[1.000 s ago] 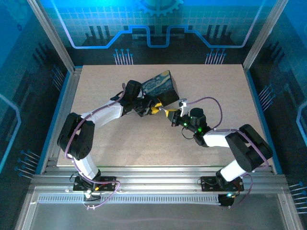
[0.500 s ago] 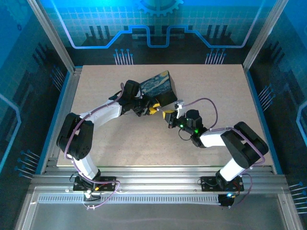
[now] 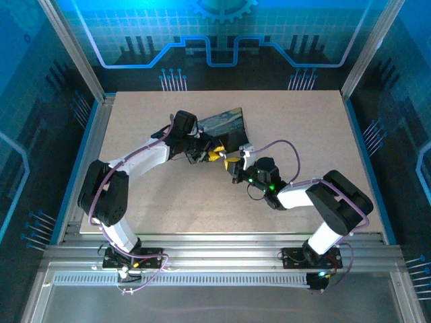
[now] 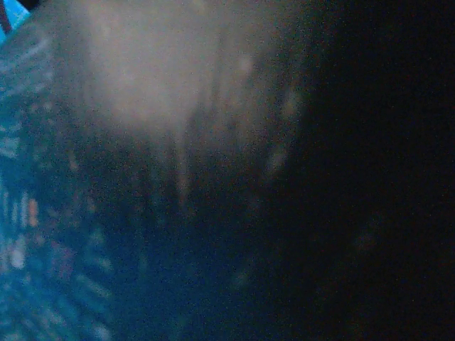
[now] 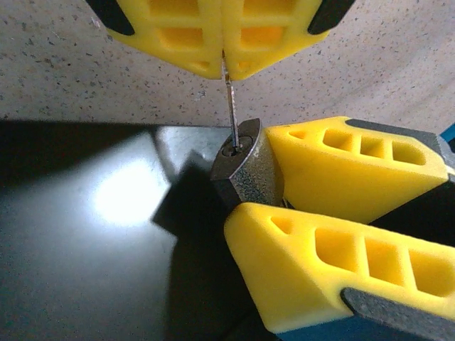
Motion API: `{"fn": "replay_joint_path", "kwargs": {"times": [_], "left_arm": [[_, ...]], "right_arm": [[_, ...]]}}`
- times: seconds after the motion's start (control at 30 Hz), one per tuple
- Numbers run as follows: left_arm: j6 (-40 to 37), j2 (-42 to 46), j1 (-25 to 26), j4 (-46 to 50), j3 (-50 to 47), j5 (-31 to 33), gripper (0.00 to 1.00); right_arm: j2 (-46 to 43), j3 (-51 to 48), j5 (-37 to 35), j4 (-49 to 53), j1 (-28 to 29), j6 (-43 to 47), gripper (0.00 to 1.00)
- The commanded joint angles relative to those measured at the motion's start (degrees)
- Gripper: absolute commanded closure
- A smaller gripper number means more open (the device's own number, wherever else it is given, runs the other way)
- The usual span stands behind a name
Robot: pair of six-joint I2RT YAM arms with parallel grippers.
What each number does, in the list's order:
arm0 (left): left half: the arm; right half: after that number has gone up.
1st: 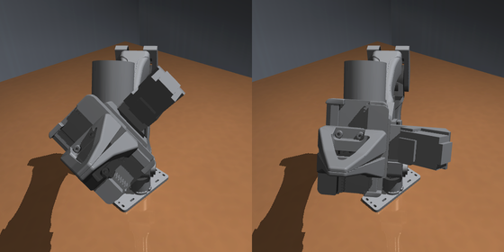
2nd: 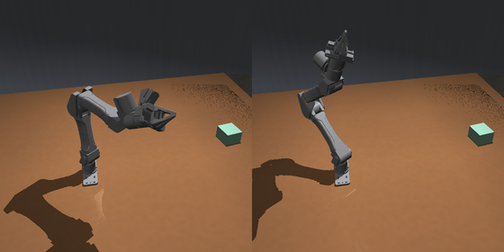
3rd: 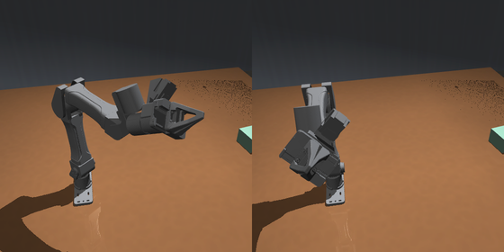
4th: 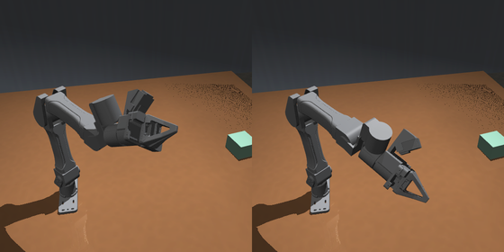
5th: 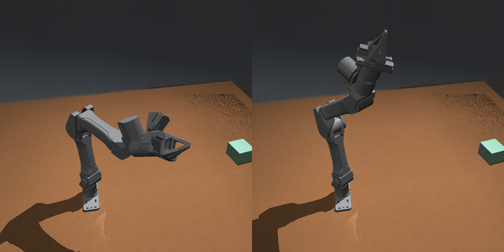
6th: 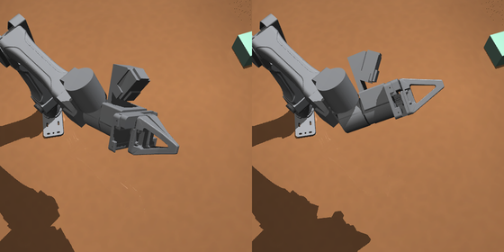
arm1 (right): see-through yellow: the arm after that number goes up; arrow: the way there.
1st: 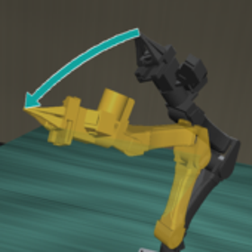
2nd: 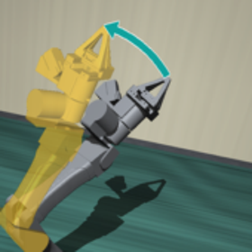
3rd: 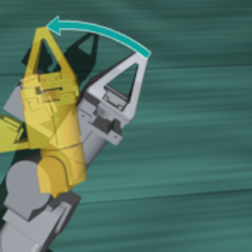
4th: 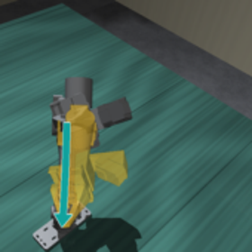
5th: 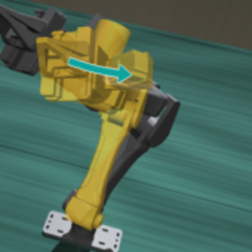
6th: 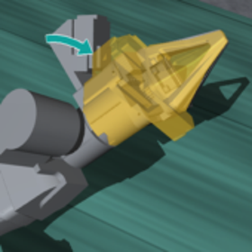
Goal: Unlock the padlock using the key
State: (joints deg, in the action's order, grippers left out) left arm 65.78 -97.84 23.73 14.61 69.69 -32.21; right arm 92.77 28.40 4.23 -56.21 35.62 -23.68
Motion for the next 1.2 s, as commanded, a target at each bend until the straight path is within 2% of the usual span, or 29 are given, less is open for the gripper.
{"fn": "replay_joint_path", "kwargs": {"times": [0.0, 0.33, 0.53, 0.7, 0.9, 1.17], "left_arm": [[-4.8, 0.4, -0.3, 10.4, 1.9, -3.7, 0.95], [-10.1, -0.6, -1.4, 16.2, 4.7, -2.1, 0.95], [-12.3, -0.6, -1.5, 18.0, 4.9, -1.5, 0.96], [-16.2, -0.8, -1.6, 22.2, 5.6, 2.1, 0.96], [-15.4, -0.8, -1.6, 20.7, 4.0, 3.1, 0.96], [-8.2, -0.4, -2.3, 12.2, -0.4, -1.7, 0.96]], "right_arm": [[-2.8, 0.5, -0.1, -5.2, -0.7, 2.1, 1.0], [-3.5, 4.3, 7.6, 4.9, -0.5, 5.2, 1.0], [-2.9, 5.3, 9.0, 6.8, -0.5, 4.6, 1.0], [-3.5, 6.9, 10.1, 9.3, -0.2, 4.5, 1.0], [-3.0, 8.5, 10.5, 11.3, 0.7, 4.0, 1.0], [2.2, 10.2, 10.3, 7.9, 1.8, 1.8, 1.0]]}}
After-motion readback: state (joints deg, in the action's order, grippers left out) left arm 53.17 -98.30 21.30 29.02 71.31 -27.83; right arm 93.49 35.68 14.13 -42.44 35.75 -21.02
